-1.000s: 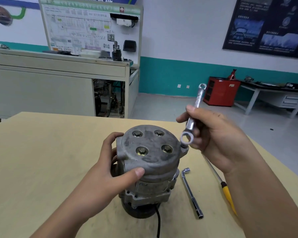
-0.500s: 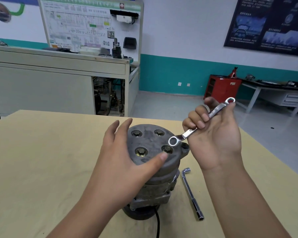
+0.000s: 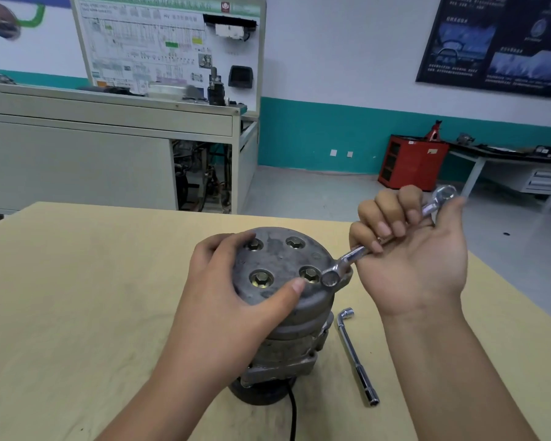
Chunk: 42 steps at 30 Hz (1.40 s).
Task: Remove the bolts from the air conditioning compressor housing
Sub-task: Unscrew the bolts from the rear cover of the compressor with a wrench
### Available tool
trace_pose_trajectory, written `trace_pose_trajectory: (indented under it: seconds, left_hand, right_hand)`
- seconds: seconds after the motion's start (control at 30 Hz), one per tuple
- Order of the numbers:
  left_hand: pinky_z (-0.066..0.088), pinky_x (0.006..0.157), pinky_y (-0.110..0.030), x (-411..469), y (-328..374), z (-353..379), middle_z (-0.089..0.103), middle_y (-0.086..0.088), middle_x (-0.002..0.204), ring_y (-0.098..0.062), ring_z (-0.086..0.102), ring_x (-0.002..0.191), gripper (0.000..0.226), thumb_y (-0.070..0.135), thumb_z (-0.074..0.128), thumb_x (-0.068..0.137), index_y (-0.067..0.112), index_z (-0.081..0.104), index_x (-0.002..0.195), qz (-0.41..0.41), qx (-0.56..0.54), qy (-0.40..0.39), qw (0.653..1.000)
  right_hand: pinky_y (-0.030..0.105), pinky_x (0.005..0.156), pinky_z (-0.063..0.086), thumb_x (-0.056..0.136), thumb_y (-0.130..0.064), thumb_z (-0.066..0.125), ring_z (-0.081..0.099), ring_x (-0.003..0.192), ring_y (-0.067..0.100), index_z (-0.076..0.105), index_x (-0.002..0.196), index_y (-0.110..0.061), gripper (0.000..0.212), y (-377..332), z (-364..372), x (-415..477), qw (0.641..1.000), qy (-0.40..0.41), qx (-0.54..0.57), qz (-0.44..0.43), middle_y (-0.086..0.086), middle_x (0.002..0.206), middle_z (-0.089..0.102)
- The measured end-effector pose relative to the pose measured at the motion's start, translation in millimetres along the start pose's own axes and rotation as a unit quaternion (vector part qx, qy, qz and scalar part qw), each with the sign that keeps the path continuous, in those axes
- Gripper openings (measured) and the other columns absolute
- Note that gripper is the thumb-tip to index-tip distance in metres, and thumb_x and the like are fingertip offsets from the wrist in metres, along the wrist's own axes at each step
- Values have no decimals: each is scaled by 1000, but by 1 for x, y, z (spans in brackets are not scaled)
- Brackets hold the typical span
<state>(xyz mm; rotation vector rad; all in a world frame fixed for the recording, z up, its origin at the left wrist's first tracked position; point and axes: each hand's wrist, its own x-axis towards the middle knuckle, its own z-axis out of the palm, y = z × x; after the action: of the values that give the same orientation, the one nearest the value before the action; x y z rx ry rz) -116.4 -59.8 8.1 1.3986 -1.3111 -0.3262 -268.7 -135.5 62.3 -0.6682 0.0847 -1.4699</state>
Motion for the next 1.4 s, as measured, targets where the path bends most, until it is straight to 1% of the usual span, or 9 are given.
trace_pose_trajectory:
  seconds: [0.2,0.47,0.73,0.87,1.0,1.1,1.2,1.3,1.4]
  left_hand:
    - [28,73,10,-2,0,-1,40,28,116,28,39,101,63,60,67,55,43,48,113,0,-1,7,1000]
    - [29,75,9,-1,-2,-1,41,25,118,25,39,104,65,60,66,55,43,48,115,0,3,3,1000]
    - [30,74,9,-1,-1,-1,40,29,117,26,40,102,58,59,67,54,47,47,108,-3,-11,1,1000]
    - [29,73,9,-1,-1,-2,40,28,117,28,39,100,55,61,69,61,47,46,109,-1,-9,0,1000]
    - [29,74,10,-1,-2,0,39,27,119,27,38,103,59,60,67,60,45,47,113,0,-4,6,1000]
    - [33,74,7,-4,-4,3,42,25,120,26,42,100,56,53,70,68,46,45,117,-15,-46,42,998]
    - [44,79,-7,-10,-6,7,54,23,119,8,55,103,55,49,72,73,45,46,122,-49,-123,84,988]
    - [45,73,-3,-12,-6,10,56,38,106,11,58,96,57,42,66,66,42,49,121,-53,-167,108,979]
    - [45,69,-2,-13,-7,10,55,40,103,12,59,94,52,41,65,65,44,52,115,-58,-183,106,976]
  right_hand:
    - [20,42,27,95,-57,16,22,44,12,28,39,-16,70,0,7,8,999,-10,29,-12,-2,42,22]
    - [18,32,23,95,-51,19,23,35,10,30,39,-14,68,15,-2,6,990,24,140,12,-2,38,23]
    - [16,34,28,93,-57,23,28,36,11,33,40,-15,68,20,-15,-8,990,63,126,-22,-4,39,27]
    - [17,38,33,93,-60,17,32,39,11,36,41,-16,71,20,-19,-15,994,50,87,-45,-4,41,30]
    - [14,41,33,97,-50,13,31,39,12,35,40,-16,70,16,-15,-14,993,88,30,-67,-3,42,29]
    - [14,40,32,99,-41,13,29,39,13,34,41,-15,66,16,-12,-14,990,116,41,-71,-2,43,28]
    - [14,37,29,99,-41,15,29,38,13,34,42,-15,66,19,-7,-16,987,136,47,-76,-2,43,28]
    - [13,36,23,100,-44,17,27,35,12,35,46,-14,64,22,-3,-11,983,160,48,-79,-2,41,27]
    - [12,34,19,100,-49,15,24,34,10,37,58,-12,61,25,-3,-4,985,150,54,-66,-3,40,23]
